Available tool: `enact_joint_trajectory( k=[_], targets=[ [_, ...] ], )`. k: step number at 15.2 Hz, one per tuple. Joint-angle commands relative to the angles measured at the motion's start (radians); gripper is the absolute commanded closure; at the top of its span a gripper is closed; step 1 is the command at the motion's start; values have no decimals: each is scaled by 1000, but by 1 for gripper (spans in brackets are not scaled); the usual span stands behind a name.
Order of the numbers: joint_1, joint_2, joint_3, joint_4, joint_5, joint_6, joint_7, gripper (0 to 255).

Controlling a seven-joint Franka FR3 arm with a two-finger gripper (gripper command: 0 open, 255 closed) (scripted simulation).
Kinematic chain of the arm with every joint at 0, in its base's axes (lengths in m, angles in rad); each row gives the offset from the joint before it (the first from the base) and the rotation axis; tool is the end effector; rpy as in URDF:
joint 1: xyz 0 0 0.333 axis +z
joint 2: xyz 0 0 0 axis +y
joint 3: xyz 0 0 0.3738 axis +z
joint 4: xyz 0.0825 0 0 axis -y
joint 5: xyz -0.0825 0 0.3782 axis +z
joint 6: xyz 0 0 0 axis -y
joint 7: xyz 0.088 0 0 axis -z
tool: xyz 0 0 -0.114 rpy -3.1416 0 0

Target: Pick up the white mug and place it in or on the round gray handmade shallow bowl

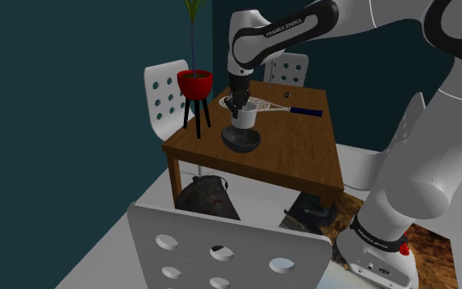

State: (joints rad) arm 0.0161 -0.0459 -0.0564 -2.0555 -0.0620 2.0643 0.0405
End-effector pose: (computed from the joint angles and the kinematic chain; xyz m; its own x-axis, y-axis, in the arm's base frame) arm 0.5362 -0.0257 0.5152 0.9971 -0.0514 0.0560 -0.0543 -0.9972 0.0513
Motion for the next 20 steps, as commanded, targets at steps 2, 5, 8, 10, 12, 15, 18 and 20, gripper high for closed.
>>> enact_joint_trajectory(
  k=[2,5,8,10,12,15,18,20],
  targets=[
    [0,11,0,-29,-1,41,3,255],
    [0,25,0,-54,-1,80,5,255],
    [0,27,0,-58,-1,86,5,255],
    [0,27,0,-58,-1,86,5,255],
    [0,27,0,-58,-1,86,5,255],
    [0,27,0,-58,-1,86,5,0],
    [0,27,0,-58,-1,86,5,0],
    [1,13,1,-40,-1,53,5,0]
  ],
)
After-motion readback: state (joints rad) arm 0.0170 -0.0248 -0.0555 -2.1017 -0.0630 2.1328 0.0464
